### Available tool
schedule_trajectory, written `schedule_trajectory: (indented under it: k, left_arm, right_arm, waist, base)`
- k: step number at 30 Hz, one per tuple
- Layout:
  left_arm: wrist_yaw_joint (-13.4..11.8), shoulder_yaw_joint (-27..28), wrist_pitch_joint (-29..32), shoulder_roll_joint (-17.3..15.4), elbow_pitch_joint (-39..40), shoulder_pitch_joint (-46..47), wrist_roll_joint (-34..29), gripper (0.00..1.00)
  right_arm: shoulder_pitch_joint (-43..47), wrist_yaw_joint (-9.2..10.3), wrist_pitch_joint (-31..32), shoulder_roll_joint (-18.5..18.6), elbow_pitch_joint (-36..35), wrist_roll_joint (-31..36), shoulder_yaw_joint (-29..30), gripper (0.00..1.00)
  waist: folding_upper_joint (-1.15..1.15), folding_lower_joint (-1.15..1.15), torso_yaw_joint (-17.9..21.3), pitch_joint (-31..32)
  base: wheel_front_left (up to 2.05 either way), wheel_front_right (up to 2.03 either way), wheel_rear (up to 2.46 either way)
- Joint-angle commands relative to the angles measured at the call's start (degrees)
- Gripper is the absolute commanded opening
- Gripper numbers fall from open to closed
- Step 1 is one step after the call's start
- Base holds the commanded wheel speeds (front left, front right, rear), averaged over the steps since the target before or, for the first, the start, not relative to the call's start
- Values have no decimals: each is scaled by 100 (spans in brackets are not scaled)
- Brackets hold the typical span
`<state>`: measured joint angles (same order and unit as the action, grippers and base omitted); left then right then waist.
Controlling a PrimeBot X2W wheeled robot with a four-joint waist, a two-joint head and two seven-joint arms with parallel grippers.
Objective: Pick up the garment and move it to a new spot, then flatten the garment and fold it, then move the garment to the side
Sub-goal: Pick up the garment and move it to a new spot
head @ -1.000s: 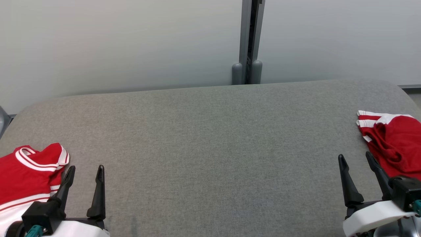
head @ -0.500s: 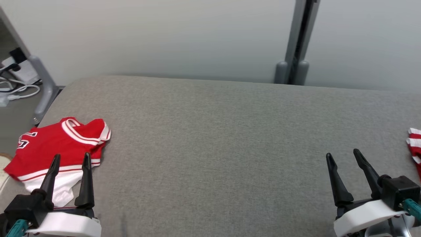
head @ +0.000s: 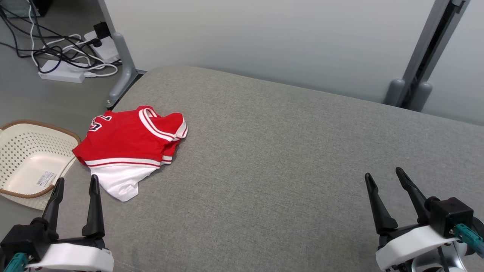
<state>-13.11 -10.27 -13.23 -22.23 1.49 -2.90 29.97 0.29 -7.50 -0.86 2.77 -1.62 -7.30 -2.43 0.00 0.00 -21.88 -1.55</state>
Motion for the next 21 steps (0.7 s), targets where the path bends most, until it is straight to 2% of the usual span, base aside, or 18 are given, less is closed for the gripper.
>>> schedule_trajectory:
  k: [1, 15, 21]
  left_arm:
    - [17, 14, -43, 6, -7, 116, 27, 100]
    - [27, -14, -84, 42, -79, 235, 36, 100]
    - [-66, 55, -56, 120, -111, 372, 113, 100]
  right_arm:
    - [-43, 0, -30, 28, -1, -33, -2, 100]
    - [-90, 1, -11, 28, 44, -60, -20, 100]
    - [-112, 1, 5, 29, -15, -43, -14, 100]
  waist:
    - [0, 0, -71, 8]
    - [0, 0, -135, -27]
    - [0, 0, -121, -111]
  base:
    - [0, 0, 0]
    - [0, 0, 0]
    - [0, 0, 0]
